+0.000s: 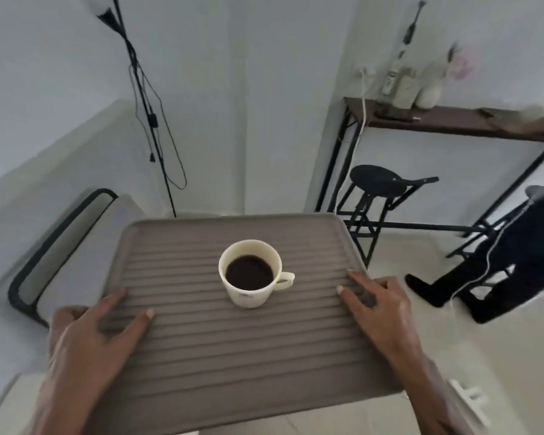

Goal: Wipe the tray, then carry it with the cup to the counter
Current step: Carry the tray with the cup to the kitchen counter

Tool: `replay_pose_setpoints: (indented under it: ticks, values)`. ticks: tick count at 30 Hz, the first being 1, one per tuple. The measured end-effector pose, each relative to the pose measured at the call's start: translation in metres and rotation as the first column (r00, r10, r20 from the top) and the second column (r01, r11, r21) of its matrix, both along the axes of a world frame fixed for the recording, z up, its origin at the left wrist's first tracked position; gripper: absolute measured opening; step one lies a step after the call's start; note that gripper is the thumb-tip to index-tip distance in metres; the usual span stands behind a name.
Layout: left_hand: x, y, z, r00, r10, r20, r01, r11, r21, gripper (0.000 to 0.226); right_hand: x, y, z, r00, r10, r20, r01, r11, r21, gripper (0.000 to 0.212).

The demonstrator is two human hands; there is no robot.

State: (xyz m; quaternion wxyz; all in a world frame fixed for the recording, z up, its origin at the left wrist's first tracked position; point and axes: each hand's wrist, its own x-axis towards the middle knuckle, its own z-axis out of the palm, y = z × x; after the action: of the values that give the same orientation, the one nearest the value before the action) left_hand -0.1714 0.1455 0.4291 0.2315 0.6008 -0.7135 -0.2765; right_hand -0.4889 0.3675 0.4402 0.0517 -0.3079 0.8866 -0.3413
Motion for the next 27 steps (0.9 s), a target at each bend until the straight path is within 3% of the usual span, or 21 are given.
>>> replay_pose_setpoints:
  ticks: [5,11,15,19,27]
  values:
    - [-0.104,0.019,0.018,0.955,-0.295,-0.023,0.294,0.955,-0.044,0.062,-0.030,0.093,0.016,0.958,-0.286,0.010,0.285,0.958,0.027,0.045]
    - [-0.226,0.080,0.030,0.803,-0.596,-0.019,0.594,0.802,-0.066,0.082,-0.064,0.218,0.036,0.850,-0.525,-0.025,0.526,0.849,0.059,0.049]
    - [-0.306,0.147,0.037,0.706,-0.708,-0.015,0.705,0.705,-0.076,0.093,-0.086,0.315,0.049,0.771,-0.635,-0.052,0.637,0.767,0.081,0.052]
    - [-0.375,0.238,0.050,0.605,-0.796,-0.012,0.791,0.602,-0.108,0.090,-0.102,0.411,0.059,0.674,-0.735,-0.078,0.739,0.668,0.091,0.052]
    - [-0.490,0.412,0.046,0.341,-0.940,-0.027,0.936,0.342,-0.082,0.096,-0.100,0.586,0.065,0.432,-0.894,-0.118,0.901,0.425,0.085,0.051]
